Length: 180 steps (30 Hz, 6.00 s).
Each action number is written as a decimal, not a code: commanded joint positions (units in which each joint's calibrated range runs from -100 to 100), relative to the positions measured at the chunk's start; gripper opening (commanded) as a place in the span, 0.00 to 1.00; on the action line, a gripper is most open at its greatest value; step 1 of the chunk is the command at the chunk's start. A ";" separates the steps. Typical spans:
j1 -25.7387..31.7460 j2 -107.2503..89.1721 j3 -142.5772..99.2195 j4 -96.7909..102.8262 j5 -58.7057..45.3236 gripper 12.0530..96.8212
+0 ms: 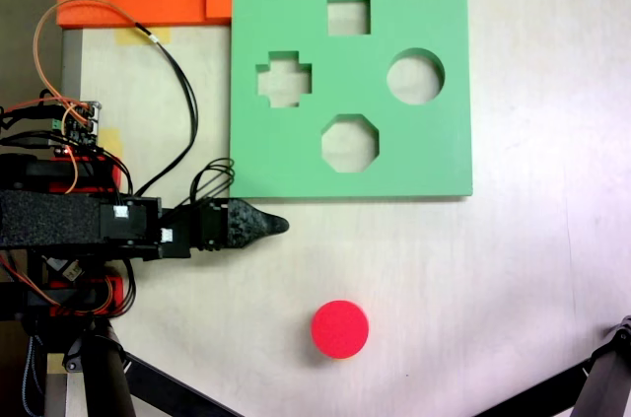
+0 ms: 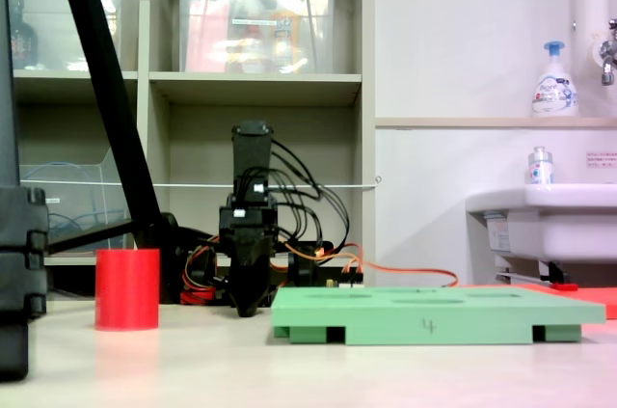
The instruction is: Put the cylinder block into the corresponding hole
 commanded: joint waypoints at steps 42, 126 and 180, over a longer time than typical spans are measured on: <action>-2.49 -0.41 -2.84 52.16 32.77 0.48; -10.16 103.50 27.47 97.99 49.87 0.33; -10.70 117.75 54.98 97.99 51.87 0.61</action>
